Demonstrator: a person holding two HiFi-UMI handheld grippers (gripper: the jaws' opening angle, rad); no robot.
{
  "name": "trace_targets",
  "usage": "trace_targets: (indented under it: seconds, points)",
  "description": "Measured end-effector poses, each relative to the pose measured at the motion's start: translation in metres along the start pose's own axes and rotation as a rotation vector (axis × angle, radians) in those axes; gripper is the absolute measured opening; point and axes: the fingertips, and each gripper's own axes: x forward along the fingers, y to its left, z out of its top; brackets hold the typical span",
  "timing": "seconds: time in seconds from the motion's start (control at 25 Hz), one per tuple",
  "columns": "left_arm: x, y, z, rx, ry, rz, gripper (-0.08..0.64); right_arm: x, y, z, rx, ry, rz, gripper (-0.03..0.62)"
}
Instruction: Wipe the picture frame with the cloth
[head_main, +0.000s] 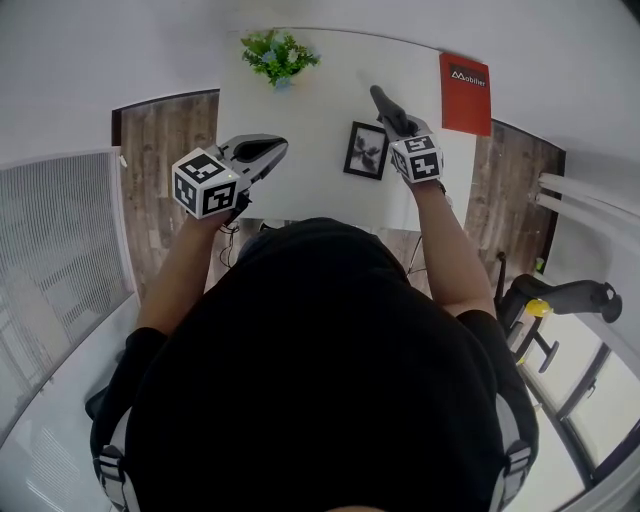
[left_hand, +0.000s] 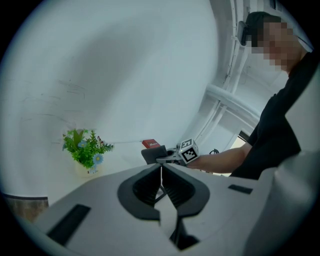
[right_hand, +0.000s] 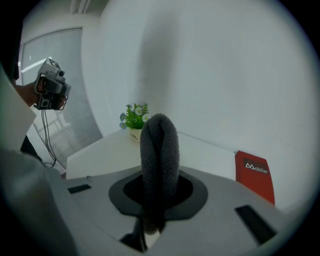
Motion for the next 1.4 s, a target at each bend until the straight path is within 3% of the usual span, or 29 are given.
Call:
trace_targets:
  seconds: [0.36, 0.76, 1.4]
  points:
    - [-0.014, 0.007, -0.009, -0.022, 0.001, 0.035, 0.012, 0.029, 0.015, -0.025, -0.108, 0.075, 0.019, 0.044]
    - [-0.017, 0.005, -0.019, -0.028, 0.017, 0.010, 0.011, 0.055, 0.034, -0.049, -0.290, 0.177, 0.019, 0.044]
    - [-0.023, 0.001, -0.030, -0.034, 0.038, -0.008, 0.011, 0.067, 0.066, -0.085, -0.349, 0.255, 0.077, 0.044]
